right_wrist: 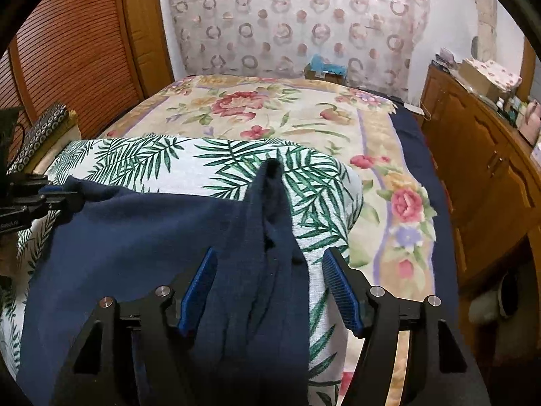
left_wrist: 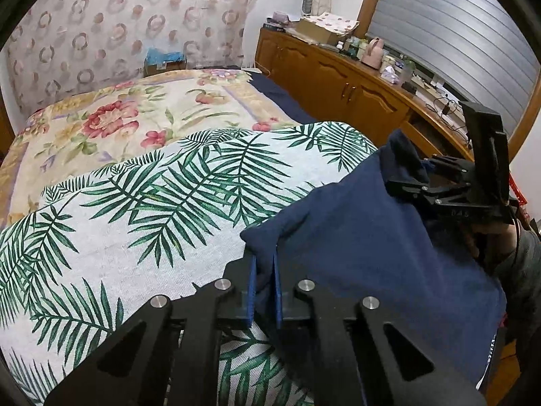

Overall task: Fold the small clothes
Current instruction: 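Lift the navy shirt up off the bed with both tools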

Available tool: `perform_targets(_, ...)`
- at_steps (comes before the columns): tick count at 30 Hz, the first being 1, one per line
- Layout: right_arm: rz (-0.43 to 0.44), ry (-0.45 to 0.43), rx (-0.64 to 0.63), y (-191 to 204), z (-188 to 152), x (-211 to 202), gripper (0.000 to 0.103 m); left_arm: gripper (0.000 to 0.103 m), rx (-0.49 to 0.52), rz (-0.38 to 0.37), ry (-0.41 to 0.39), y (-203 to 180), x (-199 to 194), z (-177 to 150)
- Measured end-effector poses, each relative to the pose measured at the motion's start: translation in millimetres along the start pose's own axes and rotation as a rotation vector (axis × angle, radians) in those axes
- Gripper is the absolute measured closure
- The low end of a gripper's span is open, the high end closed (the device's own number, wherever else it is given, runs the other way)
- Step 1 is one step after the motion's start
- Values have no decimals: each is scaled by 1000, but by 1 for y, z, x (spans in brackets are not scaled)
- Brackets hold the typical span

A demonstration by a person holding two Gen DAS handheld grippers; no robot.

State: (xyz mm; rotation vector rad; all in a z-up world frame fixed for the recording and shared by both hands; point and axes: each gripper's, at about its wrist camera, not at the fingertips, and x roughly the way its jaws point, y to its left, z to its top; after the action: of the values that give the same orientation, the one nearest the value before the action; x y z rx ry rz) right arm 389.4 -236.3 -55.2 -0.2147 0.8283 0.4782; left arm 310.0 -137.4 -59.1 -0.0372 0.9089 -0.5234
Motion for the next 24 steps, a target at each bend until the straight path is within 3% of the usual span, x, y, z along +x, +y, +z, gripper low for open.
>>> perform_targets(4,23,13,2,-5,2,2,40,93,4,6,17,0,6,-1)
perform_targets(7,49,17,-12,-2,4,2,54,91,-9,-2,25,3,9,-1)
perform_targets(9,71,26,-15,0,5,1,69,91,-18,-14,26,5,9,-1)
perform_targets(12,125,43,4,-3,5,-1,86,96,3,-22,-2,-2,0,-3)
perform_targets(17,98,-50,0,6,2,-35,89,97,34,-44,-110,-25,-47,-2)
perform_targets(24,57,-285,-1,34,-8,-143,89,97,92,-102,-303,-67,-153,-5)
